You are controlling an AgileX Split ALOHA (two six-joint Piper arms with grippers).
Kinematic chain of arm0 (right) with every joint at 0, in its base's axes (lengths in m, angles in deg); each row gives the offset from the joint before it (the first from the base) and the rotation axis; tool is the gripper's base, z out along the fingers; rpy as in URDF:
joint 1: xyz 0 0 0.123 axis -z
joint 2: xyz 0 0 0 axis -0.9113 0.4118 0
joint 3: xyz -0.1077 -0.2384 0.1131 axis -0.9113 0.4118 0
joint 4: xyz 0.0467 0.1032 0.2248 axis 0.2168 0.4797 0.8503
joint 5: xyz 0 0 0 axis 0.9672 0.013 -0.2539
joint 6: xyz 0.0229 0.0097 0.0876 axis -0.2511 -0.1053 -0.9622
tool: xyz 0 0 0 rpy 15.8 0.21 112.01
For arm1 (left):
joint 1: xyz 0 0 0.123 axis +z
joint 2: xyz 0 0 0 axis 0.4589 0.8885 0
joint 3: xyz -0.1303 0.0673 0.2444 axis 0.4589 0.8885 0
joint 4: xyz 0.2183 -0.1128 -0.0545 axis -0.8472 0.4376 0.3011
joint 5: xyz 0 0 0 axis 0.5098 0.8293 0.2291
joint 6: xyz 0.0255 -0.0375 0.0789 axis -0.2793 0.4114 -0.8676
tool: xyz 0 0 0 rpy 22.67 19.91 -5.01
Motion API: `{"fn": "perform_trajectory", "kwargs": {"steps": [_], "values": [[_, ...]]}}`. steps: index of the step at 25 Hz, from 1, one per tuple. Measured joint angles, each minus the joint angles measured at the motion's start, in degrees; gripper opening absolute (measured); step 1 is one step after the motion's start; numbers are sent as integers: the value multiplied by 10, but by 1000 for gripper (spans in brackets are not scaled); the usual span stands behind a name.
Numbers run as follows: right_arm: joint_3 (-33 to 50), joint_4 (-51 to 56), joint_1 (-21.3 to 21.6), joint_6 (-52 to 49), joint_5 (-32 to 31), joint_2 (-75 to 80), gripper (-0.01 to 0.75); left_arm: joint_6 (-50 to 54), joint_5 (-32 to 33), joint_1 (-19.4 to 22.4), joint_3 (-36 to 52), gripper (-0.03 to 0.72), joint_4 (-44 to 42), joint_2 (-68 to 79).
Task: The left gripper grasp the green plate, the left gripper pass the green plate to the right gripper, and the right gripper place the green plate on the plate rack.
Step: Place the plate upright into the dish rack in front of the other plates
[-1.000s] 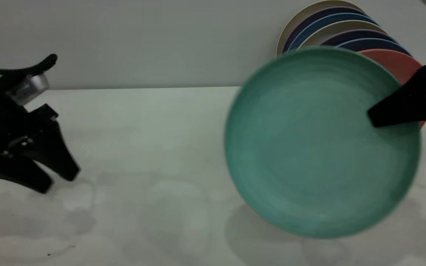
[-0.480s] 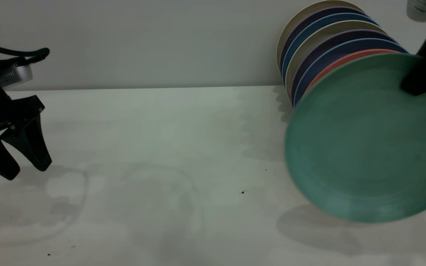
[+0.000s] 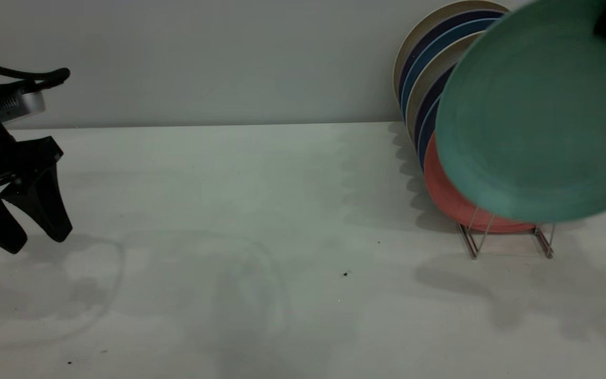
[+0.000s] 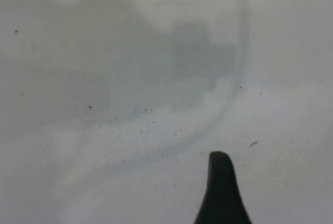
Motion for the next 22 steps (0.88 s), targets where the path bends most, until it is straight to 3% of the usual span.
{"fn": "perform_trajectory", "kwargs": {"steps": [11,22], "values": [[-91,-14,7,38,-10,71,50,0,-13,0,0,564,0,0],[-93,-30,7,66,7,75,50,0,-17,0,0,564,0,0]]}}
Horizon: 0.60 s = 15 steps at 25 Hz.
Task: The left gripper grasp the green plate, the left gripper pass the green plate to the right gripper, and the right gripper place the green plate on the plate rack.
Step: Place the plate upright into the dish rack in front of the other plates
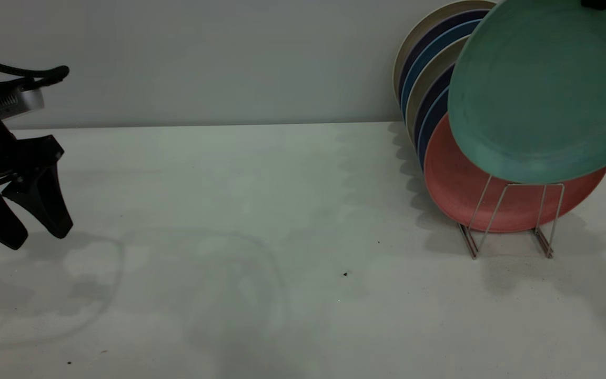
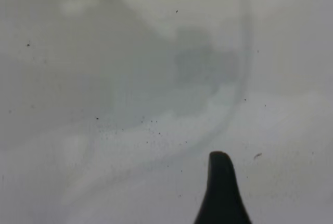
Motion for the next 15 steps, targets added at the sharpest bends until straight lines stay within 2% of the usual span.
{"fn": "perform_trajectory", "kwargs": {"steps": [4,15], "values": [[0,-1,0,2,23,0,50,0,0,0,0,564,0,0],[0,-4,0,4,30,19,50,-1,-2,0,0,564,0,0]]}}
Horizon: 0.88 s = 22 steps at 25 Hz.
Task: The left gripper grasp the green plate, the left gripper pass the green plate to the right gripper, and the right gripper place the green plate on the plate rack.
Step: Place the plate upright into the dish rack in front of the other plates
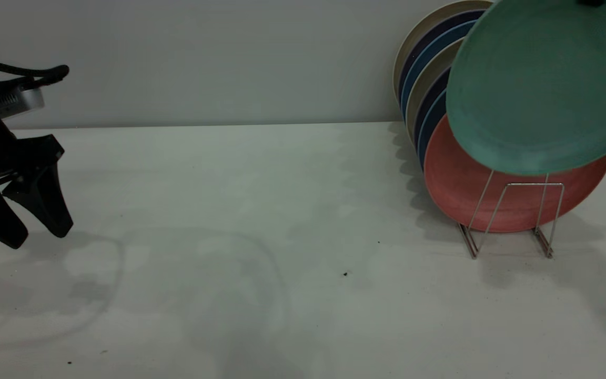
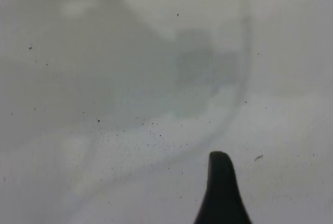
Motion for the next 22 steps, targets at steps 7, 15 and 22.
{"fn": "perform_trajectory", "kwargs": {"steps": [7,15,22], "values": [[0,0,0,0,0,19,50,0,-1,0,0,564,0,0],[0,6,1,0,0,41,50,2,-4,0,0,564,0,0],[-4,7,1,-1,0,59,70,10,-6,0,0,564,0,0]]}}
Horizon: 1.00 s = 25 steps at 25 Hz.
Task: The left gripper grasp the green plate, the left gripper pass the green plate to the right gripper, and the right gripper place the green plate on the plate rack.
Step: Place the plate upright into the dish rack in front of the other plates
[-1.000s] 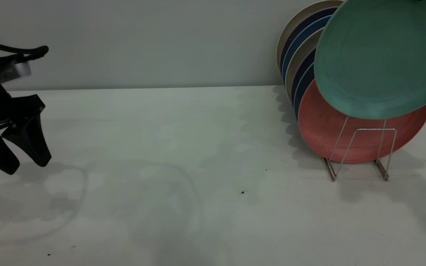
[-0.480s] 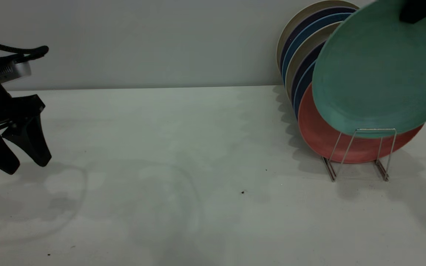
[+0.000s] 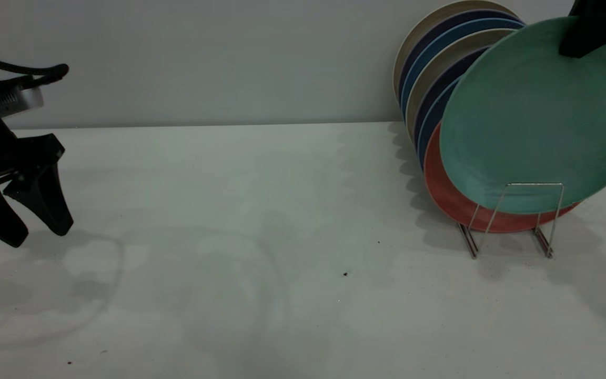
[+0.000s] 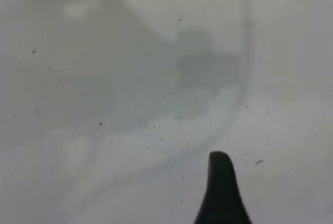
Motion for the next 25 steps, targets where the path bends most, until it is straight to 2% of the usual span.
{"fn": "perform_trajectory", "kwargs": {"steps": [12,19,25], "values": [[0,8,0,-13,-36,14,242,8,-12,0,0,564,0,0],[0,11,0,-30,-91,14,257,10,-15,0,0,564,0,0],[-19,11,0,-123,-104,6,271,-6,-16,0,0,564,-7,0]]}}
